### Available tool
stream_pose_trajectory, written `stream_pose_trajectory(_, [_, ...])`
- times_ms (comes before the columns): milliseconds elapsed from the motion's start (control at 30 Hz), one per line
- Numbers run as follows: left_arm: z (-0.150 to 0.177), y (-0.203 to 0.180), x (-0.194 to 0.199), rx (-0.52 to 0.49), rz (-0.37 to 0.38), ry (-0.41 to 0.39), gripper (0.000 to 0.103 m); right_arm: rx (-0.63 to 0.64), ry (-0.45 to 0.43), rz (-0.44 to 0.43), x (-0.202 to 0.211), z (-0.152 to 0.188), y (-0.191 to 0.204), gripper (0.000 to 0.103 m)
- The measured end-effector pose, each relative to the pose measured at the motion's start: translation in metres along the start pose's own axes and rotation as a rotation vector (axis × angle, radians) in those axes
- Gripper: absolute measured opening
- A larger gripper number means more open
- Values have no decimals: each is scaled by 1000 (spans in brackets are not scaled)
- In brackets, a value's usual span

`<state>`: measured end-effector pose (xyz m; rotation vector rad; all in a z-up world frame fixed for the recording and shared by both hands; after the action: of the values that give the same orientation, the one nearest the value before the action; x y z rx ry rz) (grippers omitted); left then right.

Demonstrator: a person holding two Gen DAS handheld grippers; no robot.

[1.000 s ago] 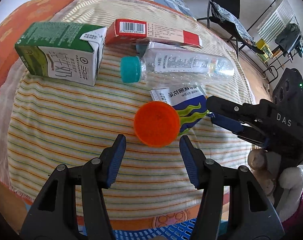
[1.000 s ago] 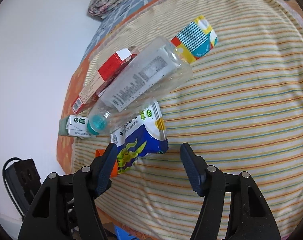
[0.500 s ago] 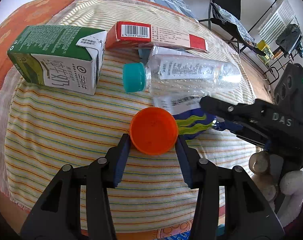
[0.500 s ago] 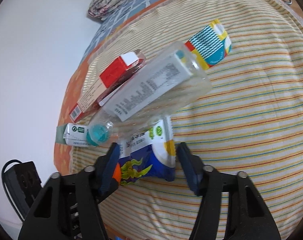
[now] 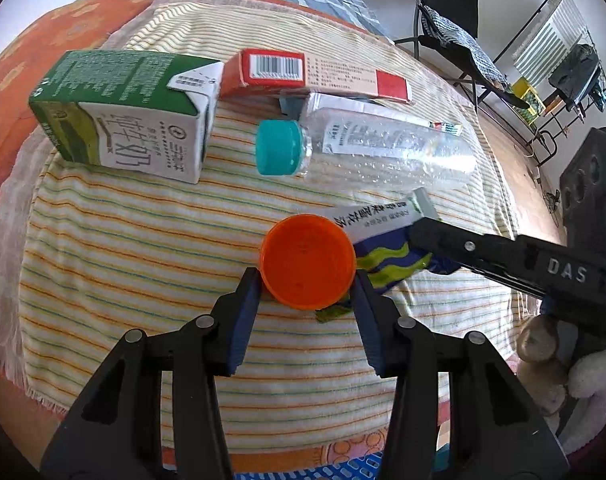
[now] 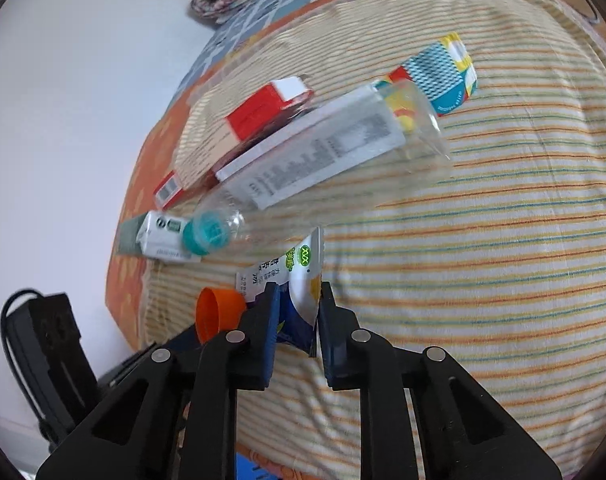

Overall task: Collect trash
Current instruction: 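Grasp the orange cap with the left gripper while the right grasps the blue-white wrapper, then carry the orange cap and wrapper in both grippers over the blue basket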

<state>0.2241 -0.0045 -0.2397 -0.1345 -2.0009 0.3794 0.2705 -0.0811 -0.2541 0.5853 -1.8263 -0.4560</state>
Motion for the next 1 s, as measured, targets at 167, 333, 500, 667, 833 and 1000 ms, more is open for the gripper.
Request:
stream_pose_trajectory(167, [1, 5, 12, 0, -8, -18, 47, 76, -43, 31, 19, 2, 9, 14])
stream_pose_trajectory(333, [1, 8, 24, -9, -22, -45, 47, 169, -103, 79, 44, 4, 17, 13])
stream_pose_trajectory(500, [7, 8, 42, -24, -28, -70, 47, 222, -137, 88, 69, 12, 24, 13])
stream_pose_trajectory(667, [18, 3, 58, -45, -24, -84, 47, 275, -148, 106, 85, 27, 28, 13])
stream_pose_trajectory(833, [31, -6, 77, -78, -17, -103, 47, 335, -159, 126, 96, 46, 36, 13])
stream_pose_trajectory(1000, [46, -14, 94, -129, -29, -128, 47, 420, -177, 156, 105, 67, 45, 13])
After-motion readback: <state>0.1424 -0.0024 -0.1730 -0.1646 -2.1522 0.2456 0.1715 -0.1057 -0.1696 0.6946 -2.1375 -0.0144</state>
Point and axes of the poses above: each gripper's, at about its wrist camera, not at the fingertips, and x roughly against the way its jaws point, y to its left, z to its underside, the point moved 10 cm from there along -x, roughly the way its jaws point, and after that the axes turned 1 degree about y, right-handed, at the moved point
